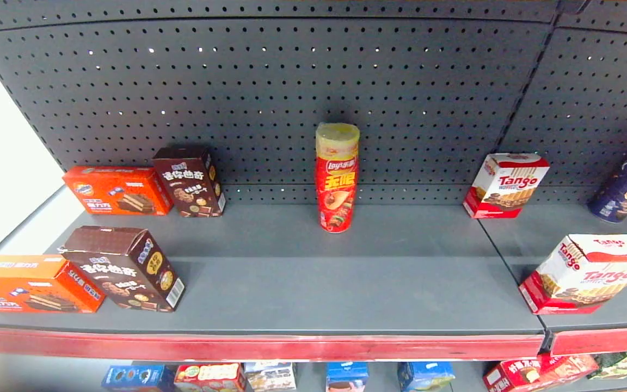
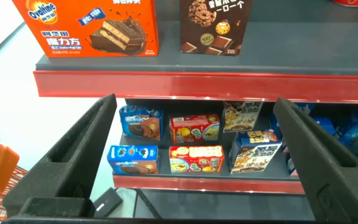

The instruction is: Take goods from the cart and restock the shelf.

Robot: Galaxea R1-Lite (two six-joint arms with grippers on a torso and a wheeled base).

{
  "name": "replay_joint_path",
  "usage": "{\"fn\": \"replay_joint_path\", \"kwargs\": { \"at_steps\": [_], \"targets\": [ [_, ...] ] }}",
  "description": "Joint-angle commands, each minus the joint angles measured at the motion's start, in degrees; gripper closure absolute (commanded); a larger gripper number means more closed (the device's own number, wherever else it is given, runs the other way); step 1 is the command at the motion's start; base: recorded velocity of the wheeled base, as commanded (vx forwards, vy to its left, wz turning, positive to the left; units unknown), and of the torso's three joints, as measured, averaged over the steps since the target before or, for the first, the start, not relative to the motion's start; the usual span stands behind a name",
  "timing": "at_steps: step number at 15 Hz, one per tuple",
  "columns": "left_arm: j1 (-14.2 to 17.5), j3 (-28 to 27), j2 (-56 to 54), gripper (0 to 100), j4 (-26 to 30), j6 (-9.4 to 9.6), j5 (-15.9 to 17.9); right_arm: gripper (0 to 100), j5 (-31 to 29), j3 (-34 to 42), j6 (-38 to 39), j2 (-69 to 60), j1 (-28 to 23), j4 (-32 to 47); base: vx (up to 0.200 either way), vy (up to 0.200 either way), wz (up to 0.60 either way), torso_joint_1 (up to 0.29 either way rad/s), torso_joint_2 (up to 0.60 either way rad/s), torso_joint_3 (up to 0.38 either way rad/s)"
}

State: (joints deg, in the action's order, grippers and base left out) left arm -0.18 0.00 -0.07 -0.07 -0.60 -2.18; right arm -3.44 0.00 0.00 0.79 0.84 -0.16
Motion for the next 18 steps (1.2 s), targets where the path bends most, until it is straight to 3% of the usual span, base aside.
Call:
{"fn": "replay_joint_path", "kwargs": {
  "at_steps": [1, 11, 18],
  "targets": [
    [0.01, 0.00, 0.07, 0, -0.01, -0.02, -0.02, 0, 0.01, 0.00, 0.00, 0.00, 0.04, -0.02, 0.000, 0.000, 0.00, 0.000, 0.00, 0.000],
    [0.01, 0.00, 0.07, 0, -0.01, -0.02, 0.16, 0, 0.01, 0.00, 0.09, 0.00, 0.04, -0.02, 0.000, 0.000, 0.00, 0.000, 0.00, 0.000],
    [0.01, 0.00, 0.07, 0, -0.01, -0.02, 0.16, 0, 0.01, 0.00, 0.09, 0.00, 0.04, -0.02, 0.000, 0.000, 0.60, 0.005, 0.00, 0.000]
  ]
}}
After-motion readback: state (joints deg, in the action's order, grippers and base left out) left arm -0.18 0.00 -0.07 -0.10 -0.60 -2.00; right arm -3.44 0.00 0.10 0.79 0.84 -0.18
